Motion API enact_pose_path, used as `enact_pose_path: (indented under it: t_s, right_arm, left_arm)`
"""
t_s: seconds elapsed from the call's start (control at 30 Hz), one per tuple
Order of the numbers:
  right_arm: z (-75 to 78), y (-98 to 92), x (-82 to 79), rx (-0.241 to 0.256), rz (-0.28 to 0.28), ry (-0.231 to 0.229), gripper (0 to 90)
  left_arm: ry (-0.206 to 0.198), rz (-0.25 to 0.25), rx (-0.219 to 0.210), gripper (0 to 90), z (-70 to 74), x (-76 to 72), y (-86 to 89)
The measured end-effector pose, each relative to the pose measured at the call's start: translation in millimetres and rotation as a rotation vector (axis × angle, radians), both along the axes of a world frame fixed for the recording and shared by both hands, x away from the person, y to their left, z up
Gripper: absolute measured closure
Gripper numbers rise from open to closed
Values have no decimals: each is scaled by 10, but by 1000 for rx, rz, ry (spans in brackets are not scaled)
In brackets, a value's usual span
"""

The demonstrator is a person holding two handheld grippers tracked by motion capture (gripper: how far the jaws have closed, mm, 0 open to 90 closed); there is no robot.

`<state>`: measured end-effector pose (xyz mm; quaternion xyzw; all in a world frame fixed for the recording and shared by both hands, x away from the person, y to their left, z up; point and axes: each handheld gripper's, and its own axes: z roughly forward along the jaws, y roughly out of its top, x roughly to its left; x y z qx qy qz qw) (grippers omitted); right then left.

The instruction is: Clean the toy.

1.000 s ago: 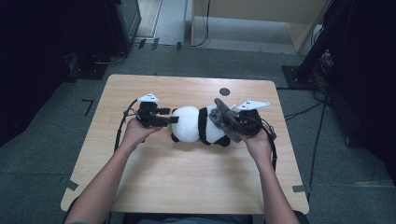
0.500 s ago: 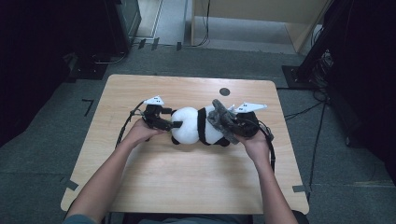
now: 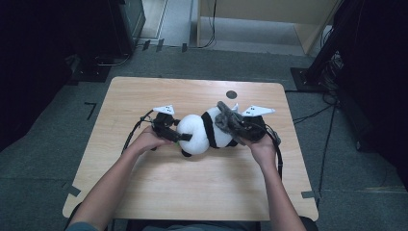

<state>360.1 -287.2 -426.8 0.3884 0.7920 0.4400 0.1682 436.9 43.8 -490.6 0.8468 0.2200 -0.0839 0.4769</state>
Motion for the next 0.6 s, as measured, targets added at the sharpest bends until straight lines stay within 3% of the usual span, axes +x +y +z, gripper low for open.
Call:
enact_pose_path:
  t_s: [0.1, 0.2, 0.27, 0.33, 0.4, 0.47, 0.53, 0.6]
  right_arm:
    - [9, 10, -6, -8, -10, -14, 820]
    - [39, 13, -16, -29, -31, -35, 820]
    - [71, -7, -19, -30, -51, -41, 820]
    - [113, -29, -18, -23, -69, -36, 820]
    - [167, -49, -29, -19, -83, -37, 820]
    - [264, -69, -61, -8, -90, -51, 819]
    - [391, -65, -116, 27, -82, -74, 819]
    - [530, 12, -190, 41, -56, -101, 819]
  left_arm:
    - [2, 3, 21, 213, 47, -33, -3]
    - [-22, 18, 34, 341, 102, -116, -19]
    - [-7, 50, 39, 408, 132, -162, -30]
    - [34, 100, 33, 460, 185, -204, -37]
    - [77, 133, 3, 483, 240, -236, -36]
    - [81, 171, -37, 501, 321, -271, -13]
    - [55, 211, -46, 511, 409, -316, -9]
    - [57, 253, -71, 517, 473, -362, -12]
